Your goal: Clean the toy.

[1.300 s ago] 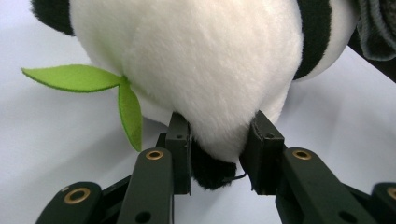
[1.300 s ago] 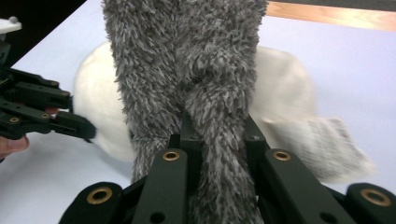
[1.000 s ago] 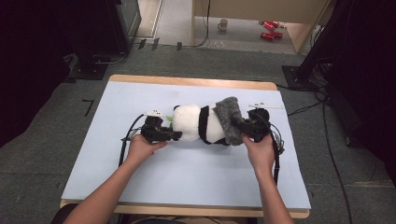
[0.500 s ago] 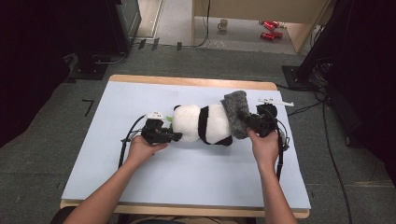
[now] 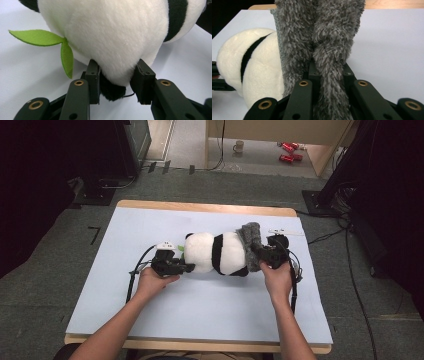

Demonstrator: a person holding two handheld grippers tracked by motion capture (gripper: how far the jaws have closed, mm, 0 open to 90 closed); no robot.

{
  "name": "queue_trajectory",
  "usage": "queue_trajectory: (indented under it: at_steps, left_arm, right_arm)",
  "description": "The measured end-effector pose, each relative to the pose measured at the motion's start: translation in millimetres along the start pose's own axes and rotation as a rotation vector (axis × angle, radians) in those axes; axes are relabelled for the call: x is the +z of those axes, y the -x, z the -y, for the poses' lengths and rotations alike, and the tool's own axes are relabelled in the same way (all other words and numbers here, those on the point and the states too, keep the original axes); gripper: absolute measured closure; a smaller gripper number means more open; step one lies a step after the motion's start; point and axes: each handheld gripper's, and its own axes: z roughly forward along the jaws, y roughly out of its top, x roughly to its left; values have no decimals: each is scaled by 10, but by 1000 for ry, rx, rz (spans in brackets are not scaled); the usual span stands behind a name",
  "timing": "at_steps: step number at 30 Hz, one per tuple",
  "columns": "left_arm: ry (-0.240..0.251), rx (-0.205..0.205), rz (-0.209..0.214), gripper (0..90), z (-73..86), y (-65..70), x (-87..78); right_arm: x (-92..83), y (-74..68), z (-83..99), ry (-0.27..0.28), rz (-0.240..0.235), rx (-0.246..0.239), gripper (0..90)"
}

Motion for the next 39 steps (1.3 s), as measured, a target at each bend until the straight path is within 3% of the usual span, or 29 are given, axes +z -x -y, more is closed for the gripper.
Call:
queue_trajectory:
  at_steps: [6, 15, 25, 31, 34, 39]
  left_arm:
    - [-3, -8, 6, 626, 3, -9, 0]
    - [-2, -20, 4, 626, 2, -17, 17]
    - [-5, -33, 3, 621, -7, -14, 19]
    - [-7, -42, 10, 618, -8, -27, 16]
    - [-8, -42, 7, 618, -7, -21, 16]
    - [-8, -40, 7, 617, -6, -18, 17]
  right_arm:
    - [62, 52, 79, -22, 26, 10, 782]
    - [182, 128, 231, -92, 27, 72, 786]
    - [310, 162, 383, -183, 61, 62, 785]
    - [190, 225, 319, -148, 72, 70, 782]
    - [51, 275, 234, -92, 68, 89, 781]
    - [-70, 285, 154, -52, 59, 94, 780]
